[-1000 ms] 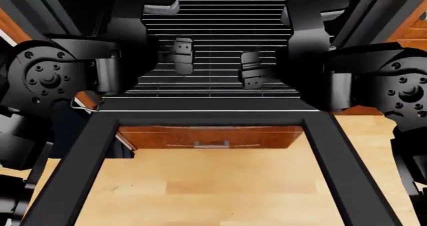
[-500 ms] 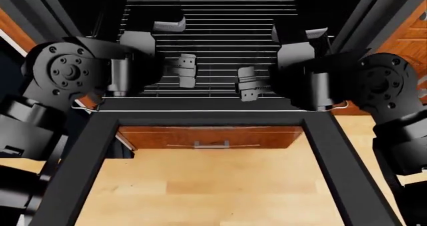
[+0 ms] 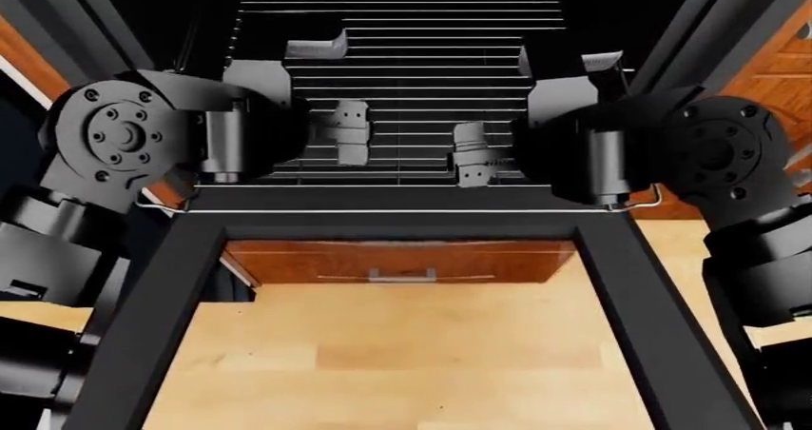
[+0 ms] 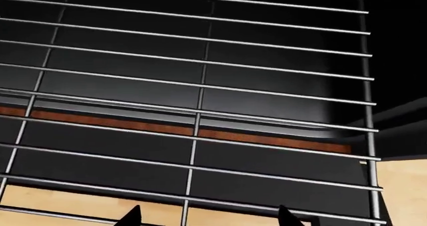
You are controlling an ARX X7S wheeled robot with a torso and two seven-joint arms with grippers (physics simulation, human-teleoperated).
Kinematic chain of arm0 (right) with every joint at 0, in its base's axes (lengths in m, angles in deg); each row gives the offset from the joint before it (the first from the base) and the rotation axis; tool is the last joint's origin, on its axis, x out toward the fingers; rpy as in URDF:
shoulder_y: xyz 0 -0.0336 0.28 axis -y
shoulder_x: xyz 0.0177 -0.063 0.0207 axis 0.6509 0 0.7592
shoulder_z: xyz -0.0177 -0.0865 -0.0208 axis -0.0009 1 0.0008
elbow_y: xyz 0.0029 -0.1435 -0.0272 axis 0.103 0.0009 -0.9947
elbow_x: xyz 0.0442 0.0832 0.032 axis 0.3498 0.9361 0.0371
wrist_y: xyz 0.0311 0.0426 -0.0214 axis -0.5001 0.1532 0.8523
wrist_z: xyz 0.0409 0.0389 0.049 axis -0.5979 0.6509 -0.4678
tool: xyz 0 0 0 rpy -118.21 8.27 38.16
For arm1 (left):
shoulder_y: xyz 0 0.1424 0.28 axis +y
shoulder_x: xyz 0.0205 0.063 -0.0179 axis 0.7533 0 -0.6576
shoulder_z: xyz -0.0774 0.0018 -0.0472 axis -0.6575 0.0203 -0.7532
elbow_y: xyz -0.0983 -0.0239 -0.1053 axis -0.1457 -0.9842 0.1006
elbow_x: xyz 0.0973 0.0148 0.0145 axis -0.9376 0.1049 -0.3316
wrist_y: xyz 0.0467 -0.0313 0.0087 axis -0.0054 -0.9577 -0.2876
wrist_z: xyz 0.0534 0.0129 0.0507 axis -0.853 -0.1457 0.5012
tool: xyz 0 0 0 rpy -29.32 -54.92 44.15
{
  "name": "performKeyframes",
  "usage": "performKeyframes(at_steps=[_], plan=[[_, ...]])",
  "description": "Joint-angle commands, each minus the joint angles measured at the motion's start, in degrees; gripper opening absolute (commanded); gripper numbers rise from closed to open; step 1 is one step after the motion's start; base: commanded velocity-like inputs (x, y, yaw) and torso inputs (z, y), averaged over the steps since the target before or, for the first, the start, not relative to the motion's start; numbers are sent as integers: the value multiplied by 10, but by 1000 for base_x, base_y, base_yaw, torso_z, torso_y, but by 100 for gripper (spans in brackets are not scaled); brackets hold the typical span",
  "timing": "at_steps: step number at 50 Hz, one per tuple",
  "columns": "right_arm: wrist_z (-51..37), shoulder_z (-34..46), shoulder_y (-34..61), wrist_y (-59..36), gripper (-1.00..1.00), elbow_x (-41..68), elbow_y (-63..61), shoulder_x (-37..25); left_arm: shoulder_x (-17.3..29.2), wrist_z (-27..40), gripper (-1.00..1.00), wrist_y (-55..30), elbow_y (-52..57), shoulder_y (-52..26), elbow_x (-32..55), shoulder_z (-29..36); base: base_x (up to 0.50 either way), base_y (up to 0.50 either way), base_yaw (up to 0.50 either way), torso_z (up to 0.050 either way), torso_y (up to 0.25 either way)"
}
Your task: Fully slide the oven rack out.
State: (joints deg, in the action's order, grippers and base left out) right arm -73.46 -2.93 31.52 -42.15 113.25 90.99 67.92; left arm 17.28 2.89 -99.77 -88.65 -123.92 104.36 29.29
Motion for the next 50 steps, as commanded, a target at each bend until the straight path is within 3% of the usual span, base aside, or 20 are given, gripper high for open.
performKeyframes(at_steps=[1, 11, 20, 28, 41, 50], plan=[[-74, 27, -65, -40, 100, 89, 42, -13, 22, 79, 100, -57, 22, 71, 108, 20, 0, 0, 0, 0, -14], [-187, 11, -102, -77, 100, 215, 23, -35, 37, 172, 100, -134, 28, 82, 214, 18, -7, 0, 0, 0, -14], [-237, 11, -137, -80, 100, 275, -19, -58, 43, 224, 100, -144, 42, 108, 277, 17, -8, 0, 0, 0, -14], [-235, 10, -177, -69, 100, 281, -46, -71, 45, 215, 100, -128, 45, 138, 274, 19, -9, 0, 0, 0, -15], [-148, -8, -280, -17, 100, 206, -107, -93, 53, 144, 100, -63, 63, 223, 202, 22, -7, 0, -2, 0, -16], [-152, -9, -325, -5, 100, 215, -139, -112, 75, 168, 100, -56, 95, 269, 226, 17, -9, 0, -3, 0, -18]])
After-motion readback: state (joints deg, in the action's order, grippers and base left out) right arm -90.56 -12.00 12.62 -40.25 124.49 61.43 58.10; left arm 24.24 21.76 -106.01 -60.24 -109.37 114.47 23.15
